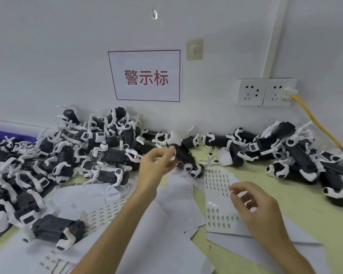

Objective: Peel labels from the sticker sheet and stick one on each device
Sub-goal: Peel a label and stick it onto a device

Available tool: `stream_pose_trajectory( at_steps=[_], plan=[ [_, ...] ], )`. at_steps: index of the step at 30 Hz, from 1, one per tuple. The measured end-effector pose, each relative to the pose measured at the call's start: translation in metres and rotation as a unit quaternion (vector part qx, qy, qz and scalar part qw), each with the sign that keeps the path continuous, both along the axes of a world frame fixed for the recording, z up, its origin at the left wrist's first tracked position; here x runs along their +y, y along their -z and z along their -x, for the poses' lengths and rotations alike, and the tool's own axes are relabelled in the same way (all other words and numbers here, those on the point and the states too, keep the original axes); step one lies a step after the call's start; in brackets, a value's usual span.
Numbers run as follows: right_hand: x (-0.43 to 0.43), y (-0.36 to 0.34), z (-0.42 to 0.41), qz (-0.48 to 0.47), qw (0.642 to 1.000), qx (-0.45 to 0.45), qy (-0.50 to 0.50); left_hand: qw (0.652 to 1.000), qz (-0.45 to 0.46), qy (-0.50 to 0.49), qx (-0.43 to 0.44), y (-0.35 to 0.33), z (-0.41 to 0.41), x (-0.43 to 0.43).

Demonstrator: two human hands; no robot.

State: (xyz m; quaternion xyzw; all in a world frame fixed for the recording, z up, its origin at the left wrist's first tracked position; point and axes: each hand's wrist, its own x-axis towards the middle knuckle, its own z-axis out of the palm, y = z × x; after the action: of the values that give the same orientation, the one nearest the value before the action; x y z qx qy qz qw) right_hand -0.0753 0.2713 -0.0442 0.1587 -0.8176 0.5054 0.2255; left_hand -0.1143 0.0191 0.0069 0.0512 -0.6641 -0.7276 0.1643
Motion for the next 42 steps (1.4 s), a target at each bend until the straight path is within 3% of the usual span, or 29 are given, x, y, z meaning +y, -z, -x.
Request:
stream_pose_trajectory(
  at_steps=[2,6,10,14,19,26,29,37,42],
  plan=[
    [-0.001,-0.003,-0.001,0.037,0.999,-0.018,-0.008,0.974,-0.202,0.097,-0.017,-0.004,-0.011,0.012],
    [0.000,-0.007,-0.002,0.072,0.996,-0.037,-0.021,0.924,-0.336,0.174,-0.047,0.005,-0.027,0.037],
    [0.000,-0.006,-0.001,0.097,0.989,-0.074,-0.079,0.934,-0.293,0.195,-0.068,0.022,-0.030,0.048],
    [0.001,-0.004,0.001,0.103,0.990,-0.063,-0.068,0.950,-0.224,0.204,-0.080,0.033,-0.030,0.050],
    [0.010,-0.006,0.005,0.130,0.987,-0.065,-0.072,0.954,-0.225,0.184,-0.070,0.035,-0.033,0.048],
    [0.007,-0.004,0.003,0.072,0.980,-0.138,-0.124,0.948,-0.237,0.204,-0.060,0.029,-0.043,0.058],
    [0.004,-0.002,0.002,0.057,0.986,-0.121,-0.103,0.946,-0.245,0.204,-0.060,0.032,-0.044,0.058],
    [0.006,-0.006,0.002,0.072,0.991,-0.075,-0.084,0.978,-0.145,0.146,-0.045,0.032,-0.039,0.056],
    [0.009,-0.013,0.001,0.122,0.987,-0.052,-0.088,0.978,-0.114,0.168,-0.043,0.033,-0.039,0.058]
  ],
)
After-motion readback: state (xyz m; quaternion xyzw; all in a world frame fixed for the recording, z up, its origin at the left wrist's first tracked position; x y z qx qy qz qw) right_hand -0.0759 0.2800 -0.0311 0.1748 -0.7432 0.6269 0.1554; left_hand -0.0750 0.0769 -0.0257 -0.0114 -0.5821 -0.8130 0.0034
